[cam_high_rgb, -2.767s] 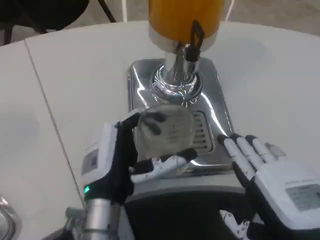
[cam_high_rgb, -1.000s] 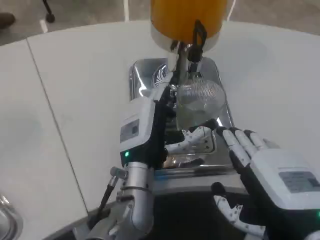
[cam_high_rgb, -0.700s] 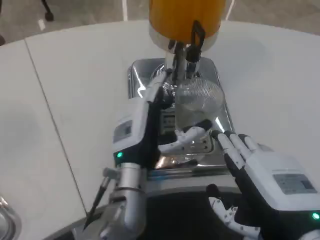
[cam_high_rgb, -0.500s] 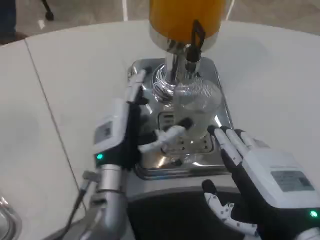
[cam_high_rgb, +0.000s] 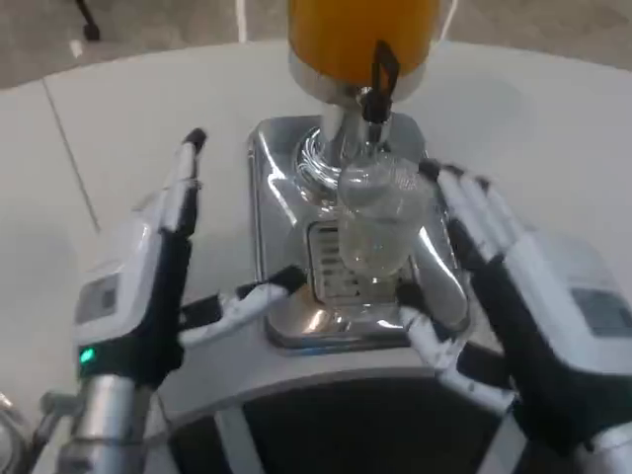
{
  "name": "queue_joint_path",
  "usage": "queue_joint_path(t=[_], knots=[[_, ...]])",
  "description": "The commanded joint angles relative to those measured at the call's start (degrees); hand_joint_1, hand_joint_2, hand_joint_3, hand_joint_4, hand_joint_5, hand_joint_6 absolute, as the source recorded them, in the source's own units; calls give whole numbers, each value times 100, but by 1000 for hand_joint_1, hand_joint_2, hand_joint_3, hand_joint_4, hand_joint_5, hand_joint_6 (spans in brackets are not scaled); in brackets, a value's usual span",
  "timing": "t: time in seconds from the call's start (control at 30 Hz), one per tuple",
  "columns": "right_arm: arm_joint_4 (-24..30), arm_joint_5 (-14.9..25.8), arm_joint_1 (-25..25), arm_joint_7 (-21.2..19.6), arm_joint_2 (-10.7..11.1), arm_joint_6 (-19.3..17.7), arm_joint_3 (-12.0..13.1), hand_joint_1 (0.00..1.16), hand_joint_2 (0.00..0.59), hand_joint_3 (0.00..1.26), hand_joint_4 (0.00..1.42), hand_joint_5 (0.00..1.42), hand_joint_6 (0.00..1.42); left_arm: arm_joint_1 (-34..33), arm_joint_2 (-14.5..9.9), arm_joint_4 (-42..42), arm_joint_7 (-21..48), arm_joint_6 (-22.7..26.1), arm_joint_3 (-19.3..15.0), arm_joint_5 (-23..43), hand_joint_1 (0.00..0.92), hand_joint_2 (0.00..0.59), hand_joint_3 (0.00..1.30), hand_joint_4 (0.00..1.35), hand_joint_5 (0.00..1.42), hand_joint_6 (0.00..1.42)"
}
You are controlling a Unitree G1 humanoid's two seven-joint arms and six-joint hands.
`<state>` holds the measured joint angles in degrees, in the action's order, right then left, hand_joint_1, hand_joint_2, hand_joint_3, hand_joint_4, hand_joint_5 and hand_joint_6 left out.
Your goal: Grasp the cup under the faucet to collect the drink, then remove the cup.
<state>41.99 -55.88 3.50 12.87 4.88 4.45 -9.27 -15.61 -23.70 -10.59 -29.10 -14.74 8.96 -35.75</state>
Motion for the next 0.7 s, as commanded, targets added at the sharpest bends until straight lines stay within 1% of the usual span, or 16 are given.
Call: queue_joint_path(t=[0.03, 0.07, 0.1, 0.13, 0.2, 0.3, 0.37, 0.43, 0.53, 0.57, 0.63, 0.7], knots=[[-223, 515, -396, -227, -440, 313, 20, 523, 568, 0, 0, 0, 114, 947, -411, 1273, 640, 462, -191, -548, 193, 74, 0, 0, 24, 53], [-276, 635, -506, -215, -501, 376, 20, 529, 567, 0, 0, 0, 101, 1091, -425, 1477, 782, 578, -239, -589, 170, 78, 0, 0, 5, 39], [-310, 711, -574, -215, -533, 415, 19, 532, 567, 0, 0, 0, 98, 1217, -416, 1656, 931, 702, -281, -613, 127, 82, 0, 0, 1, 13], [-348, 865, -664, -212, -630, 520, 34, 536, 567, 0, 0, 0, 84, 1303, -398, 1787, 1046, 797, -313, -634, 84, 88, 0, 0, 0, 3], [-467, 1172, -904, -209, -792, 705, 74, 544, 567, 0, 0, 0, 55, 1539, -444, 2116, 1363, 1012, -316, -805, 36, 89, 0, 0, 0, 0], [-579, 1093, -1224, -443, -919, 775, -52, 545, 561, 0, 0, 0, 20, 1748, -479, 2411, 1640, 1192, -274, -1084, 14, 92, 0, 0, 0, 0], [-481, 1151, -1354, -482, -990, 875, -97, 545, 556, 0, 0, 0, 2, 1883, -432, 2564, 1734, 1242, -265, -1188, 13, 92, 0, 0, 0, 0], [-390, 1206, -1420, -519, -994, 956, -113, 545, 557, 0, 0, 0, 0, 2034, -357, 2714, 1785, 1288, -251, -1246, 12, 92, 0, 0, 0, 0], [-427, 1372, -1620, -524, -974, 1102, -57, 544, 557, 0, 0, 0, 0, 2175, -248, 2845, 1850, 1353, -269, -1256, 7, 93, 0, 0, 0, 0], [-521, 1362, -1698, -622, -972, 1104, -67, 544, 557, 0, 0, 0, 0, 2210, -215, 2877, 1879, 1373, -279, -1251, 6, 93, 0, 0, 0, 0], [-655, 1419, -1781, -905, -1054, 1065, -93, 543, 556, 0, 0, 0, 0, 2280, -177, 2924, 1896, 1370, -286, -1276, 4, 93, 0, 0, 0, 0], [-761, 1375, -1897, -1134, -1049, 1019, -170, 543, 555, 0, 0, 0, 0, 2331, -156, 2957, 1897, 1349, -290, -1301, 5, 93, 0, 0, 0, 0]])
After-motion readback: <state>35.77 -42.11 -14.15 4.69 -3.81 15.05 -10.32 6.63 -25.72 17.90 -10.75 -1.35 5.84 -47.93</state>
